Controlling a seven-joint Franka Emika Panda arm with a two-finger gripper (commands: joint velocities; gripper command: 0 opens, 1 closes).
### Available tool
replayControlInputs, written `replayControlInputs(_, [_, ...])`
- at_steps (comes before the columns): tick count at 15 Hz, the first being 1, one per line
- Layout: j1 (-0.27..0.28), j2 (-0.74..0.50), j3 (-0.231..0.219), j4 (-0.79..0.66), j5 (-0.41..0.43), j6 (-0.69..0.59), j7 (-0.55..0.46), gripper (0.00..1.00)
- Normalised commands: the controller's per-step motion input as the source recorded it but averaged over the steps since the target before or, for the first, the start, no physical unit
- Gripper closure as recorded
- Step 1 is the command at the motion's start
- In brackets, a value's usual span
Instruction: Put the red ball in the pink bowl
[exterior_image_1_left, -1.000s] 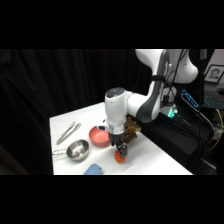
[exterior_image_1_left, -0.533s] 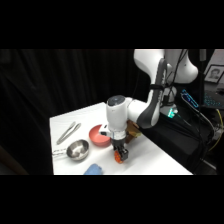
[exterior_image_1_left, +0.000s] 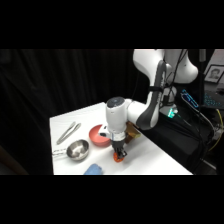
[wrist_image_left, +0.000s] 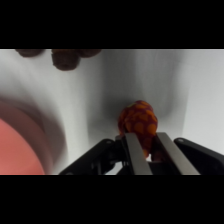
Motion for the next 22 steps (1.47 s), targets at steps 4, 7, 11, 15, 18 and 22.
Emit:
replayControlInputs(4, [0.109, -0.12, -0.083, -0.01, -0.006, -0.04, 0.09, 0.97])
replayControlInputs(7, [0.117, -0.23, -0.072, -0.03, -0.015, -0.14, 0.11, 0.98])
replayControlInputs(11, [0.114, -0.33, -0.076, -0.04, -0.055, -0.25, 0.13, 0.98])
replayControlInputs(15, [0.07, -0.36, -0.075, -0.02, -0.13, -0.33, 0.12, 0.98])
replayControlInputs(18, [-0.007, -0.32, -0.029, 0.03, -0.119, -0.34, 0.06, 0.98])
replayControlInputs(22, [-0.075, -0.28, 0.001, 0.04, -0.082, -0.31, 0.01, 0.98])
